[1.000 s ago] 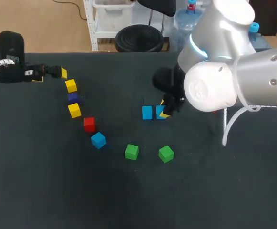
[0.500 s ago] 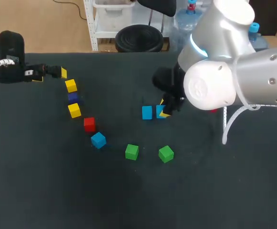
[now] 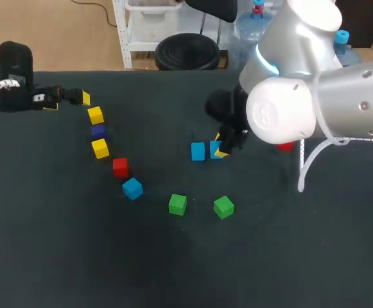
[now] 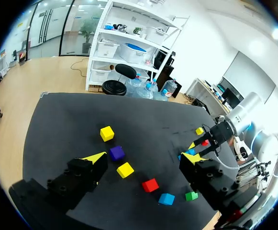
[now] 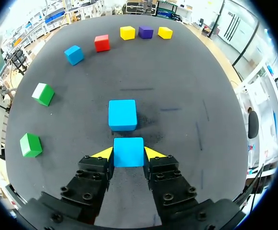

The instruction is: Place the blue cubes, place green cubes on the blue cubes, place the yellow cubes on the green cubes, then place the red cubes on the yellow cubes, and place purple cube on the red cubes.

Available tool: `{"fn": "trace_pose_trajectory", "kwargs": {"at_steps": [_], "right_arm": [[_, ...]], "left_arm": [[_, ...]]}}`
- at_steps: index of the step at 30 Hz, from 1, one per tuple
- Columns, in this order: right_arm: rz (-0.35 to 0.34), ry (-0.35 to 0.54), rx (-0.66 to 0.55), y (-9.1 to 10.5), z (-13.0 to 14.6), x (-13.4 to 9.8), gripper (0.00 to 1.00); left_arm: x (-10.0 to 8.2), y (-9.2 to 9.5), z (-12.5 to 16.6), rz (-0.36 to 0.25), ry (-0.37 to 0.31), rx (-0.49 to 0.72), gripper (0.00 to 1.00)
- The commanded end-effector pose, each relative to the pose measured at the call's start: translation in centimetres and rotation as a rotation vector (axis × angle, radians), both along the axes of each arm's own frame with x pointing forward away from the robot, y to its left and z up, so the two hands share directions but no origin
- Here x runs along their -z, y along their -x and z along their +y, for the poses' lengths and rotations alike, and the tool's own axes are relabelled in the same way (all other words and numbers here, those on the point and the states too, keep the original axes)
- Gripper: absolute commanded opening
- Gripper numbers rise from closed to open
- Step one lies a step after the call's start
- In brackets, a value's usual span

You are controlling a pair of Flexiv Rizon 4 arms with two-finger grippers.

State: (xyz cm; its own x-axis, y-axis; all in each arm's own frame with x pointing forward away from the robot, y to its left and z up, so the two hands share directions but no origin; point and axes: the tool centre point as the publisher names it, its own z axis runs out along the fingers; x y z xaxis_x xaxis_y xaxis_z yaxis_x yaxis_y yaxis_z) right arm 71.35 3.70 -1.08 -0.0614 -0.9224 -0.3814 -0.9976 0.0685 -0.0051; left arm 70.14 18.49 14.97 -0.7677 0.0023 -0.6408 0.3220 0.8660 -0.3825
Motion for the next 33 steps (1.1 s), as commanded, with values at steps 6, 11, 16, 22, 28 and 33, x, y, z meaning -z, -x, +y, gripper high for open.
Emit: {"fn": "trace_pose_trajectory", "kwargs": {"at_steps": [6,11,16,22,28,33], "right_arm": [[0.009,-0.006,-0.004,0.01,-0.08,0.01,0.17],[0.009,-0.007,-0.006,0.06,-0.09,-0.01,0.17],[0.008,-0.009,-0.008,0.19,-0.06,-0.05,0.15],[0.006,-0.011,-0.011,0.30,0.02,-0.16,0.15],[0.003,-0.011,-0.013,0.39,0.02,-0.20,0.14],[0.004,-0.010,-0.014,0.57,-0.05,-0.15,0.15]], "left_arm": [[-0.04,0.02,-0.02,0.001,-0.001,-0.001,1.00],[-0.04,0.02,-0.02,0.001,-0.001,-0.001,1.00],[-0.04,0.02,-0.02,0.001,-0.001,-0.001,1.00],[-0.04,0.02,-0.02,0.001,-0.001,-0.001,1.00],[-0.04,0.02,-0.02,0.001,-0.001,-0.001,1.00],[-0.04,0.02,-0.02,0.001,-0.001,-0.001,1.00]]}}
